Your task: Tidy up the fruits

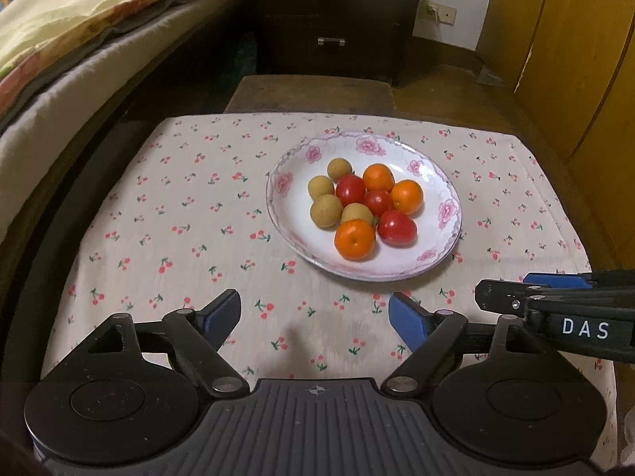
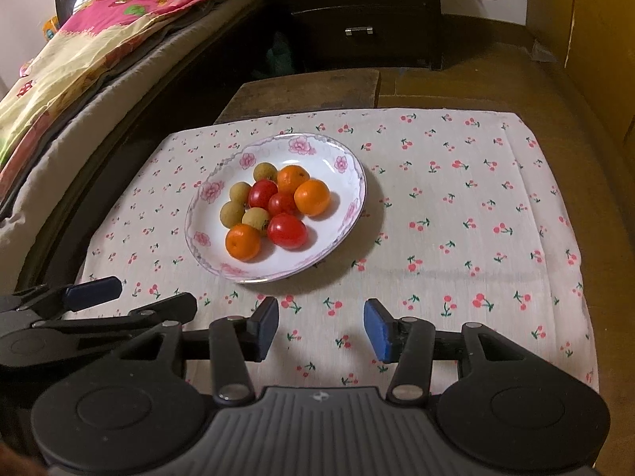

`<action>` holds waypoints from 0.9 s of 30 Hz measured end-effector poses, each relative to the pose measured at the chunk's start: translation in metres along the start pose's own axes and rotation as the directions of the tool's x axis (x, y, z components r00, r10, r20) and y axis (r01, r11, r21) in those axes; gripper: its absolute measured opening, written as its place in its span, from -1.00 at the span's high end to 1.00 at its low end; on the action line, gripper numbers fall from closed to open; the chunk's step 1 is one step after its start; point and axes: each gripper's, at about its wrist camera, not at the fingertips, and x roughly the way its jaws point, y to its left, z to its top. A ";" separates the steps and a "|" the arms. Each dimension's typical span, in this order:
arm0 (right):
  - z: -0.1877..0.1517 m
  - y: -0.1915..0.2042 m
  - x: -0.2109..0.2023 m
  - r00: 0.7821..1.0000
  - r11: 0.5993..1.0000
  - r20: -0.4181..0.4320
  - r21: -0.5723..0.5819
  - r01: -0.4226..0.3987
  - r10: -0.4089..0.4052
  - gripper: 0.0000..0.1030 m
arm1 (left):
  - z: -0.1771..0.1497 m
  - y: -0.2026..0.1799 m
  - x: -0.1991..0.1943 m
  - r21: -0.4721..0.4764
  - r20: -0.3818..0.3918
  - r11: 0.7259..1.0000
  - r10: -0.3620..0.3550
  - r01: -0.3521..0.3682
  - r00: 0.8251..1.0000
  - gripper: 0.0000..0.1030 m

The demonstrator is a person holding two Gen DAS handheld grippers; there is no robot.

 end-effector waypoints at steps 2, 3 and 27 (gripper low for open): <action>-0.004 0.000 -0.001 1.000 1.000 -0.004 0.002 -0.002 0.002 0.06 | -0.004 0.000 -0.001 0.006 -0.003 1.000 0.018 -0.018 1.000 -0.72; -0.005 0.001 -0.001 1.000 1.000 -0.005 0.002 -0.002 0.002 0.06 | -0.006 -0.001 -0.001 0.010 -0.002 1.000 0.028 -0.028 1.000 -0.74; -0.048 0.006 -0.017 1.000 1.000 -0.028 0.010 0.001 -0.001 0.02 | -0.043 0.002 -0.016 -0.007 -0.025 0.992 0.127 -0.127 0.992 -1.00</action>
